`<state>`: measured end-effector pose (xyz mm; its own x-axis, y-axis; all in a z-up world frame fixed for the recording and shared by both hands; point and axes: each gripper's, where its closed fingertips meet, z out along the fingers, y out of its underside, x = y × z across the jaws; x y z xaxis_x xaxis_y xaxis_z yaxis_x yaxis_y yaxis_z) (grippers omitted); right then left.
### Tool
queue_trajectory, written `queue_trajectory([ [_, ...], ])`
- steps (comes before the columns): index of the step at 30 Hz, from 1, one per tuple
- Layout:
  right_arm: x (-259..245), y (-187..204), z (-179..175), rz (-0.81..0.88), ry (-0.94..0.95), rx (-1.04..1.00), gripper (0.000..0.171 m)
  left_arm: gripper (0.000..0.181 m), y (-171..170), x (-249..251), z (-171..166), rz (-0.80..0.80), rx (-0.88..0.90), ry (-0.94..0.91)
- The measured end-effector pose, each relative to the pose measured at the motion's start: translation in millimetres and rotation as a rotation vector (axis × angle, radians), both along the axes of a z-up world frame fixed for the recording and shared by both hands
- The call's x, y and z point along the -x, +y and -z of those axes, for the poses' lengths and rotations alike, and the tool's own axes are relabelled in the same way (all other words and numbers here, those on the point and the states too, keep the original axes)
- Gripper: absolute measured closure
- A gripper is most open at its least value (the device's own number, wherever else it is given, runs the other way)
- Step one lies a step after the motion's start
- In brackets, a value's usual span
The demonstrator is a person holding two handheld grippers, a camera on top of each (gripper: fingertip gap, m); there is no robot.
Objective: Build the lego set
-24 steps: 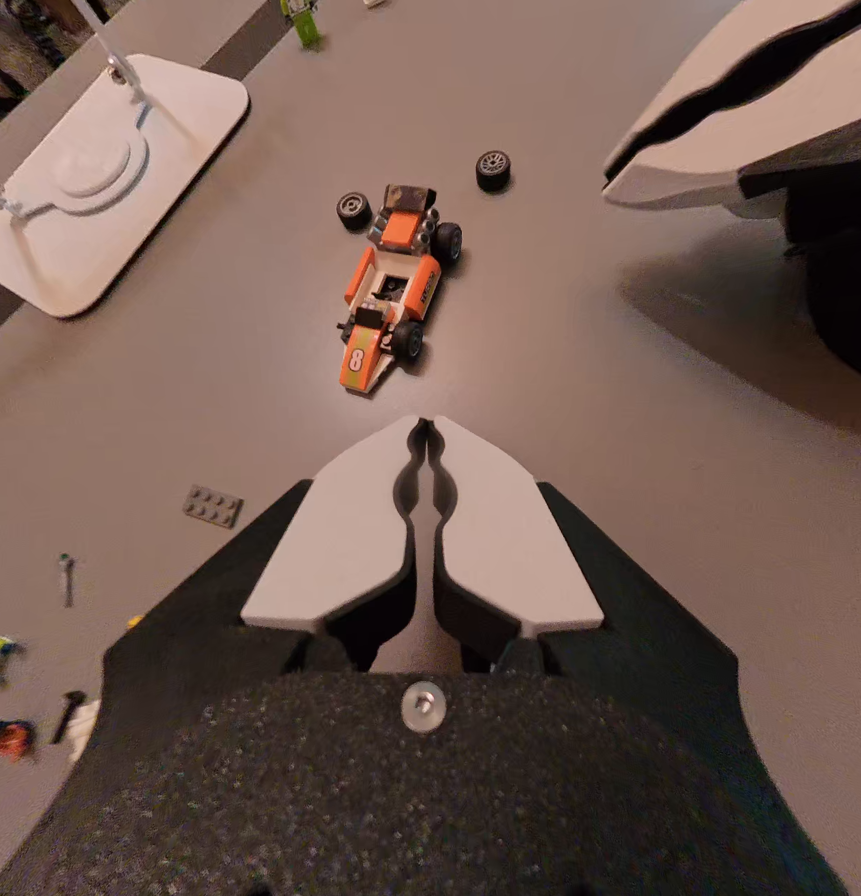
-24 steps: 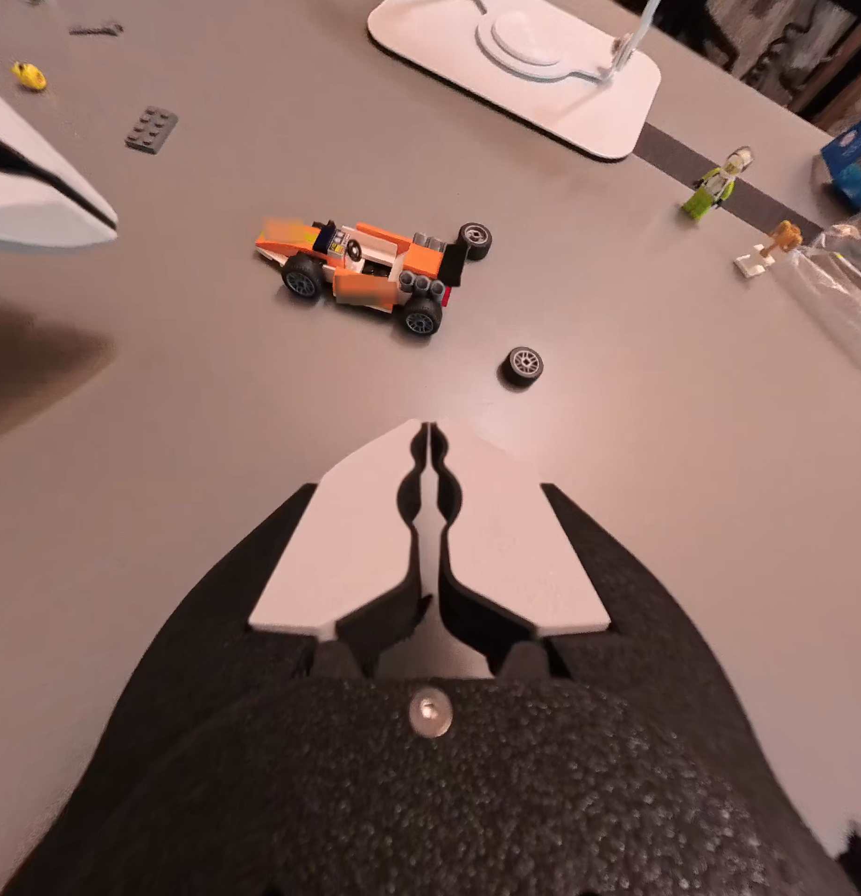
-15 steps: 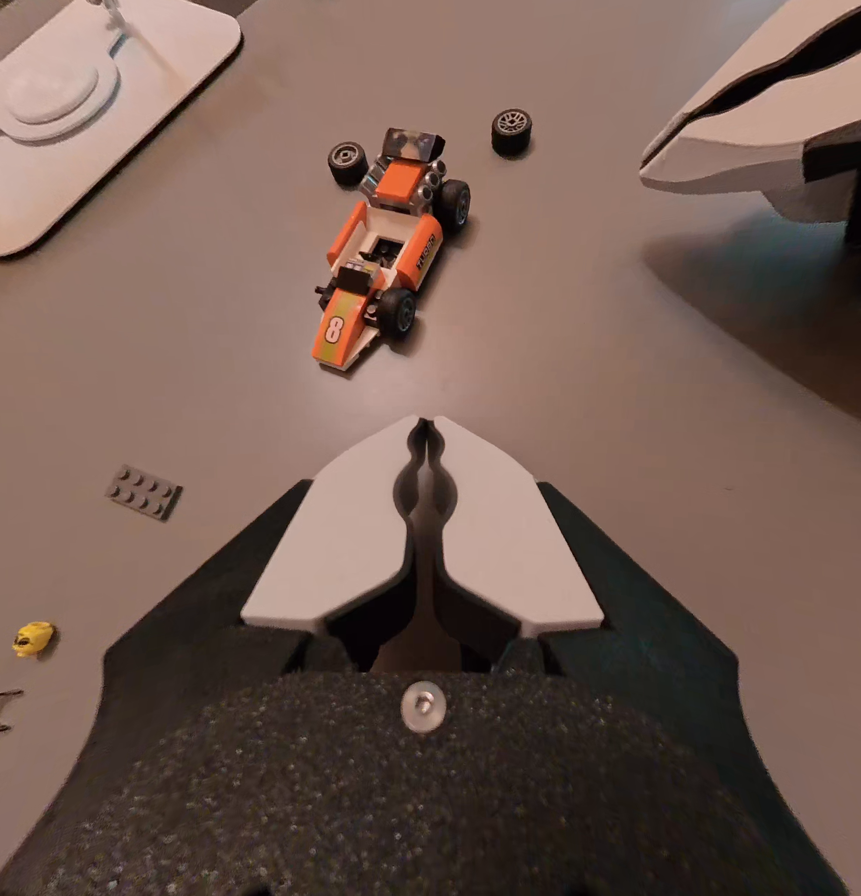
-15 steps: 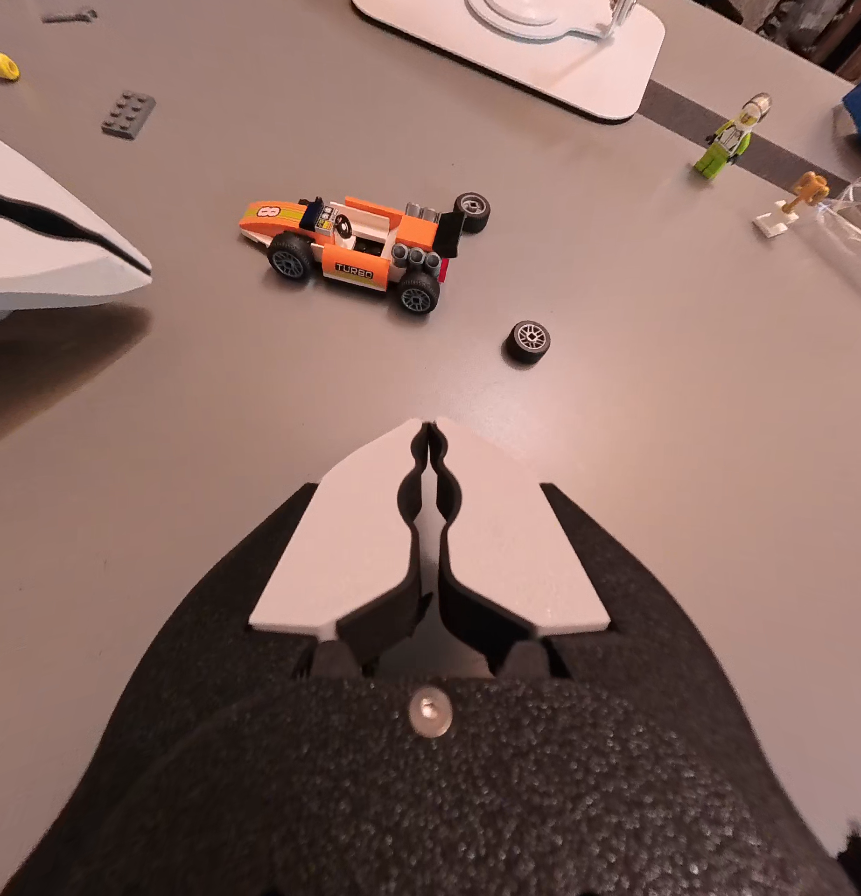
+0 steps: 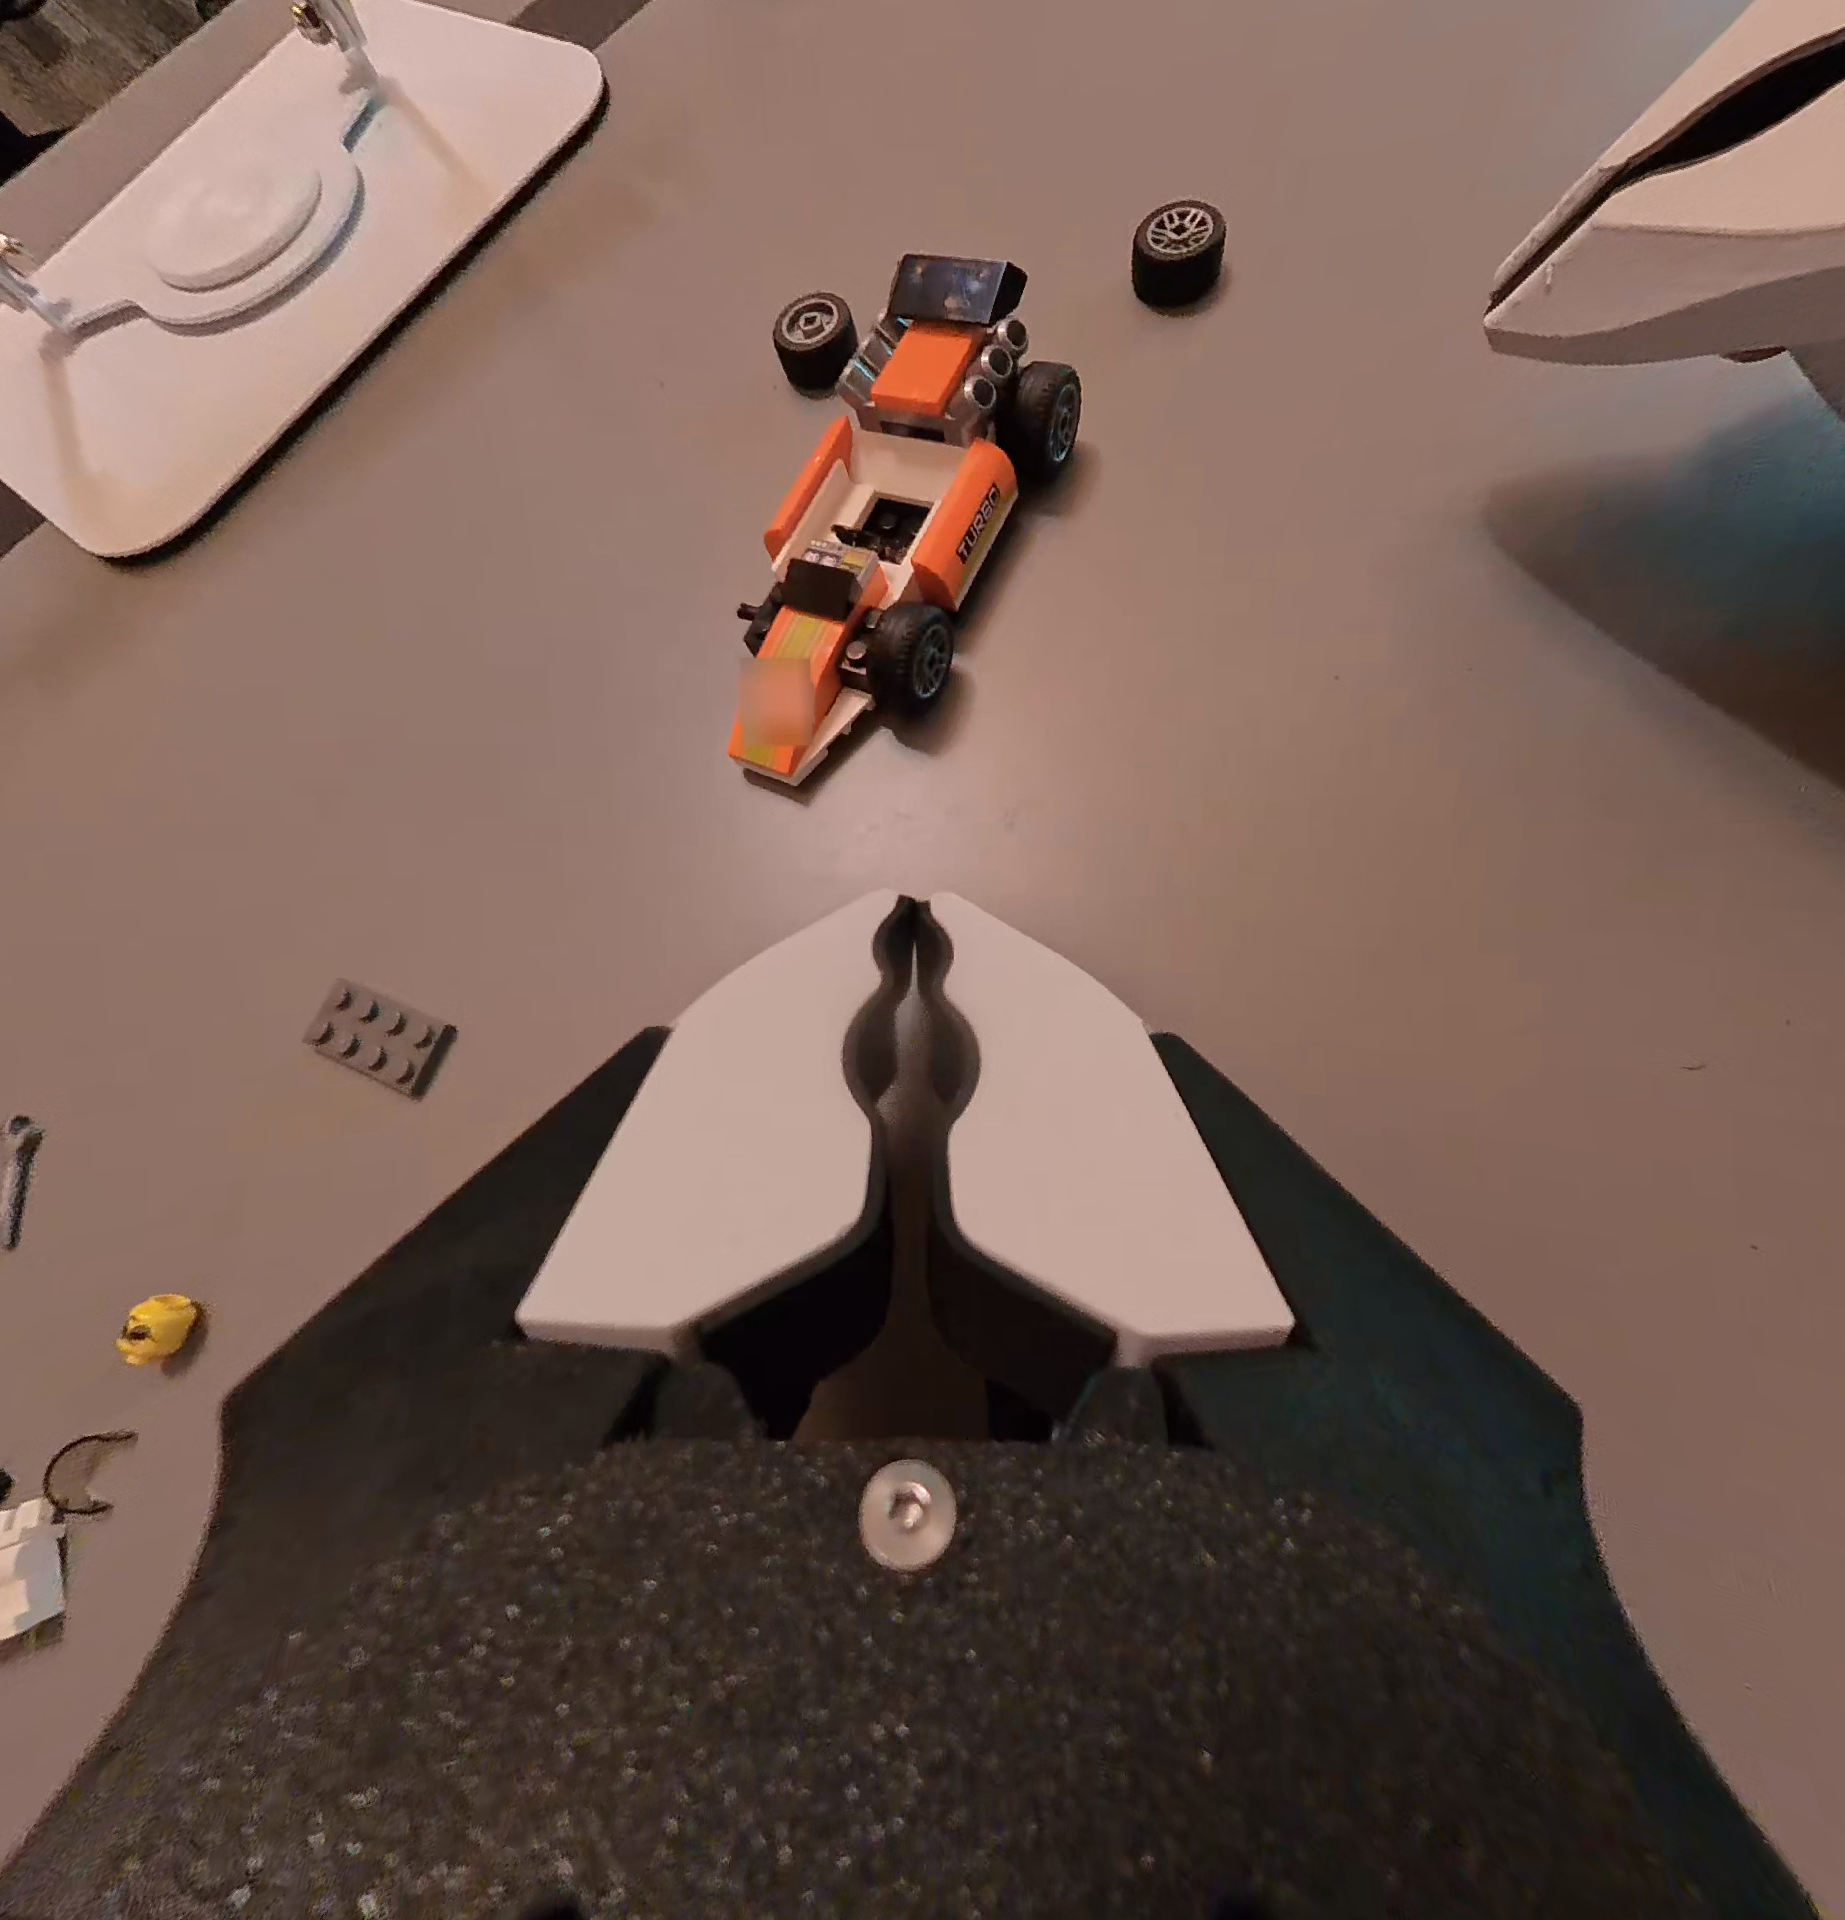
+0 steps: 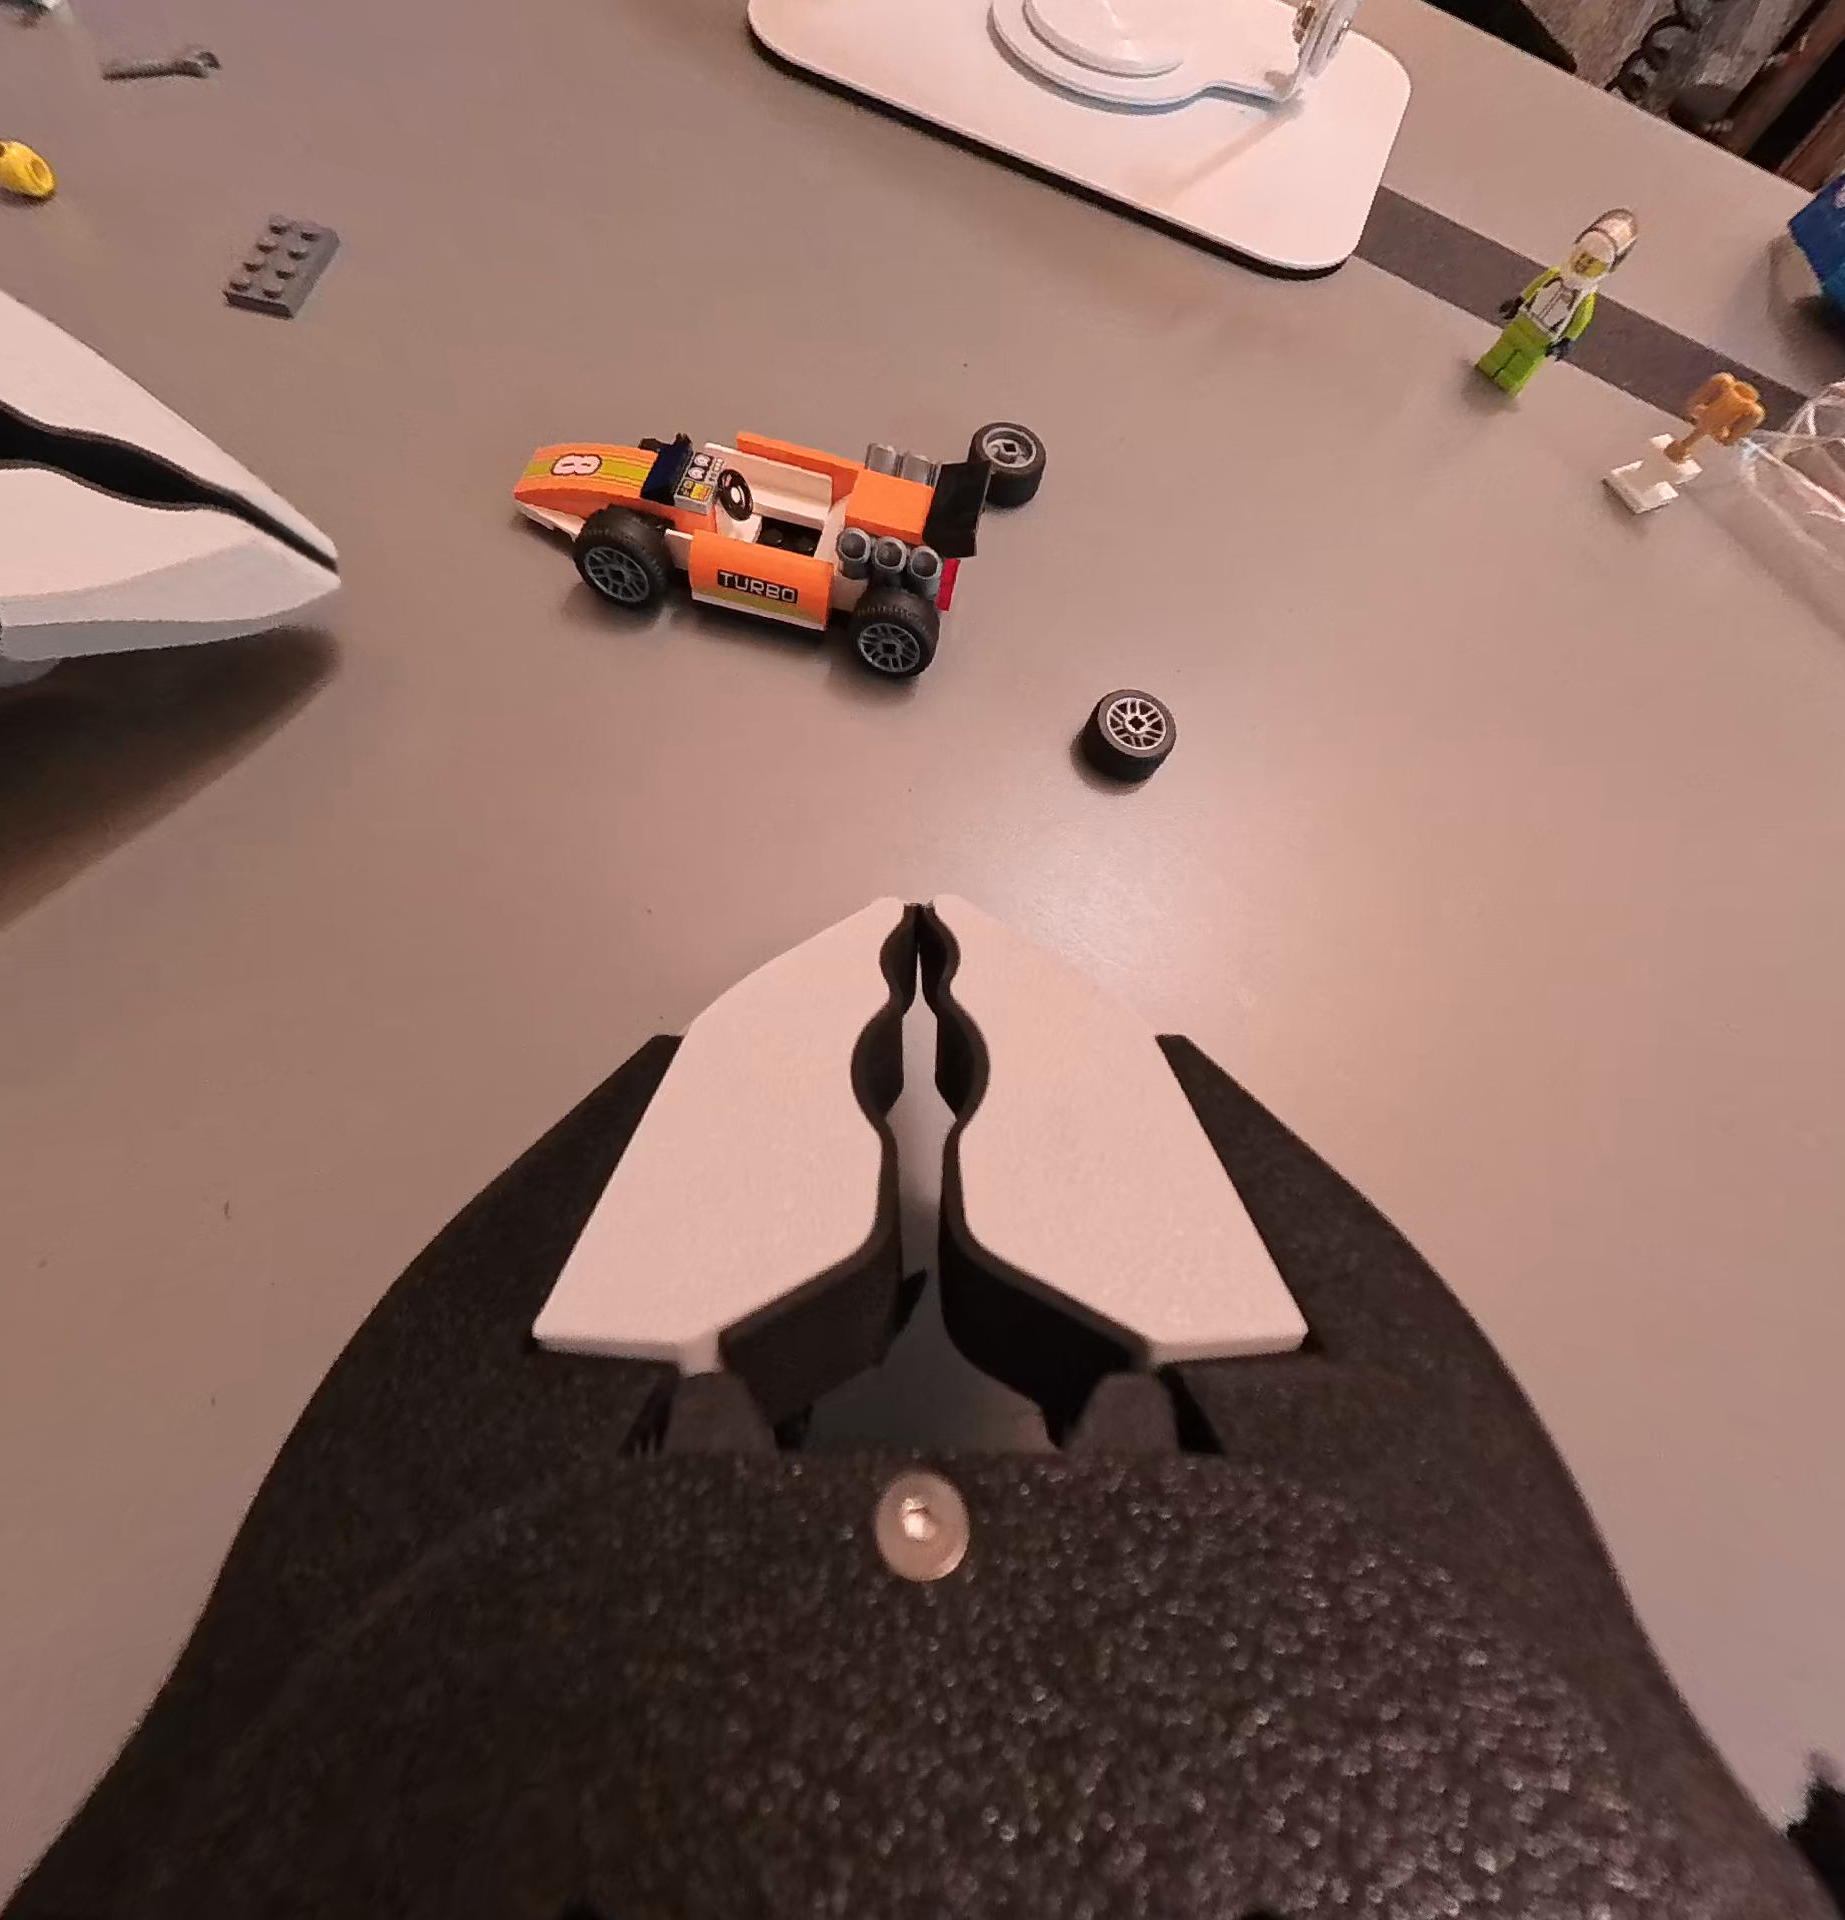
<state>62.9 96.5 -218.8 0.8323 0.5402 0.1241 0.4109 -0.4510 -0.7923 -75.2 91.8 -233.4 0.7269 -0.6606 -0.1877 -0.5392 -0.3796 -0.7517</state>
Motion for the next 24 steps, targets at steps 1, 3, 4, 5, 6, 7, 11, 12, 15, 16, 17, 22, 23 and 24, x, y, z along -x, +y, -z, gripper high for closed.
queue_trajectory([
  [1,0,0,1,0.003,-0.002,0.002,0.171,0.181,0,0,0,-0.003,0.0,-0.001],
  [3,-1,1,2,0.005,-0.005,0.008,0.171,0.181,0,0,-1,-0.004,0.003,-0.007],
  [4,0,0,2,0.004,-0.006,0.008,0.171,0.181,0,1,-1,-0.004,0.0,-0.002],
  [5,0,0,2,0.002,-0.006,0.006,0.171,0.181,1,1,-1,-0.002,-0.005,0.001],
  [6,0,0,1,0.001,-0.006,0.0,0.171,0.181,0,1,-2,0.0,-0.008,0.002],
  [7,0,0,0,0.001,-0.005,-0.004,0.171,0.181,0,1,-3,0.001,-0.015,0.004],
  [11,-1,1,1,0.003,-0.006,-0.002,0.171,0.181,-1,2,-5,-0.001,-0.038,0.013],
  [12,0,1,1,0.001,-0.006,-0.004,0.171,0.181,0,2,-6,0.002,-0.042,0.008],
  [15,3,1,0,-0.025,0.001,-0.003,0.169,0.172,4,-1,-11,0.026,-0.074,0.006],
  [16,5,2,-2,-0.038,0.01,-0.004,0.166,0.167,6,-3,-13,0.041,-0.08,0.002],
  [17,8,3,-4,-0.053,0.019,-0.01,0.163,0.159,8,-4,-14,0.052,-0.086,0.0],
  [22,23,20,-2,-0.162,-0.03,0.018,0.141,0.128,25,-8,-4,0.122,-0.027,0.074],
  [23,25,25,3,-0.181,-0.047,0.04,0.135,0.12,28,-11,1,0.14,0.003,0.093],
  [24,28,32,7,-0.19,-0.057,0.061,0.13,0.114,32,-14,6,0.159,0.038,0.104],
])
